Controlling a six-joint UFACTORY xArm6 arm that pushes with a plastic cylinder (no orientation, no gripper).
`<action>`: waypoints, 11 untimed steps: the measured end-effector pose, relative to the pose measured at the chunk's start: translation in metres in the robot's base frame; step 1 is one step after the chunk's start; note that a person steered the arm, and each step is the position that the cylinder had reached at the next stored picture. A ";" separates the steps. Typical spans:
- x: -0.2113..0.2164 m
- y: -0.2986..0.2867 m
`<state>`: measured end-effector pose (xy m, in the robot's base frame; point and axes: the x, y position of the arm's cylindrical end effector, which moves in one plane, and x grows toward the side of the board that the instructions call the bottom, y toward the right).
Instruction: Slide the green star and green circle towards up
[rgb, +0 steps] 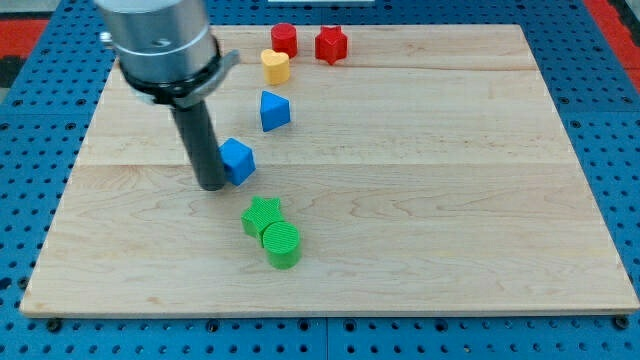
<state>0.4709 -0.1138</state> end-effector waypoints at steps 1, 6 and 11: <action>-0.010 -0.007; 0.132 0.113; 0.081 0.068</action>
